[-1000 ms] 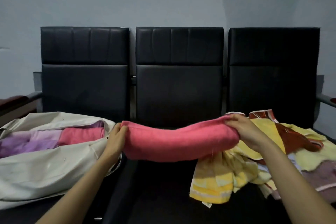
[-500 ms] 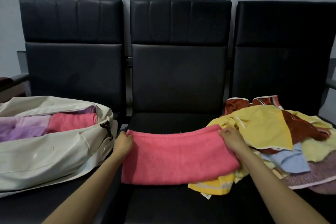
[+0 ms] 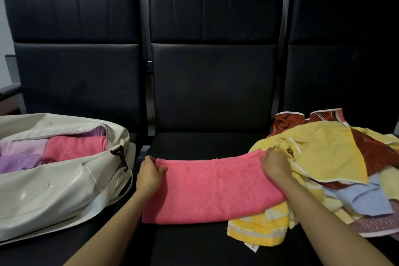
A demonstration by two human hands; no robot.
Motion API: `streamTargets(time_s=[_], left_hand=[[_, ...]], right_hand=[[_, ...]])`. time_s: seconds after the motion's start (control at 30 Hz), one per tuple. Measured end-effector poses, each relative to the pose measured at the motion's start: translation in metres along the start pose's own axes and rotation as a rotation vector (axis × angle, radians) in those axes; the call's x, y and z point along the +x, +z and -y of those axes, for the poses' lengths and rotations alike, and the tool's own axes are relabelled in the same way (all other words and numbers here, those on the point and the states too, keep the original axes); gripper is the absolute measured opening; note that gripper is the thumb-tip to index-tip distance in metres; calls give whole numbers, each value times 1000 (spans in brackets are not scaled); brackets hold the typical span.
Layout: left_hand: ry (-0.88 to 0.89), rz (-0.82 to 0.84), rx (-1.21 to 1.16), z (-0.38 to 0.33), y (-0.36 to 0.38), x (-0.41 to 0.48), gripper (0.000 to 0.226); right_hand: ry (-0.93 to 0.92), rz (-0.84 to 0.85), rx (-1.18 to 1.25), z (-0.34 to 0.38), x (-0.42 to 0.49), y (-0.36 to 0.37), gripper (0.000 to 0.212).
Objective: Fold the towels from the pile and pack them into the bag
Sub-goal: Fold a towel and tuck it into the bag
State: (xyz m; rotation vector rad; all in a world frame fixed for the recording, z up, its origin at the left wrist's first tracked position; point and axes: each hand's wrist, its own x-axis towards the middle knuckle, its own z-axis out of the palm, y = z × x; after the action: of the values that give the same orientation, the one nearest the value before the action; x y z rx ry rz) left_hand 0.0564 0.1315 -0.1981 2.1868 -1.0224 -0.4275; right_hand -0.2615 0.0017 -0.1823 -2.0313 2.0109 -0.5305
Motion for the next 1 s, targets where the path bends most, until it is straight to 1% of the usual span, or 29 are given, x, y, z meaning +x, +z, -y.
streamTargets(time_s=[0.07,0.13,0.17,0.23,0.27,0.33,0.43,0.53,0.6,0.7,0.77,0.87,0.93,1.0], left_hand=[[-29,40,81,-2,-1,-6,51],[-69,121,255,-3,-2,-9,68],[-85,158,323,-4,-4,-10,73],[-119,214,391,-4,-6,-15,74],[-123,223,398,-5,-7,-18,72],[-76,196,369,-7,-7,-26,63],[-7,102,212,-13,-11,-37,44],[48,6,100,-12,-25,-38,34],[51,-33,26,-9,-35,-35,32],[-24,-41,-161,-12,-37,-27,35],[-52,8,-341,-26,-29,-23,36],[-49,165,-628,-61,-10,-31,17],[-30,279,-732,-87,4,-43,11],[-19,400,-785,-108,25,-53,15]], right_hand=[[-12,16,-69,5,-6,-5,25],[-59,20,-172,13,-18,-10,34],[-106,16,-219,17,-26,-12,38],[-242,35,-261,27,-44,-14,42],[-299,72,-253,32,-54,-14,42],[-369,178,-232,42,-72,-12,42],[-466,322,-294,52,-90,-3,44],[-499,483,-333,55,-101,11,50],[-517,525,-301,56,-107,19,52],[-514,505,-298,61,-115,28,54],[-509,480,-311,63,-117,32,54],[-520,460,-232,63,-112,25,50],[-473,431,-36,61,-100,15,41],[-321,362,199,53,-84,7,33]])
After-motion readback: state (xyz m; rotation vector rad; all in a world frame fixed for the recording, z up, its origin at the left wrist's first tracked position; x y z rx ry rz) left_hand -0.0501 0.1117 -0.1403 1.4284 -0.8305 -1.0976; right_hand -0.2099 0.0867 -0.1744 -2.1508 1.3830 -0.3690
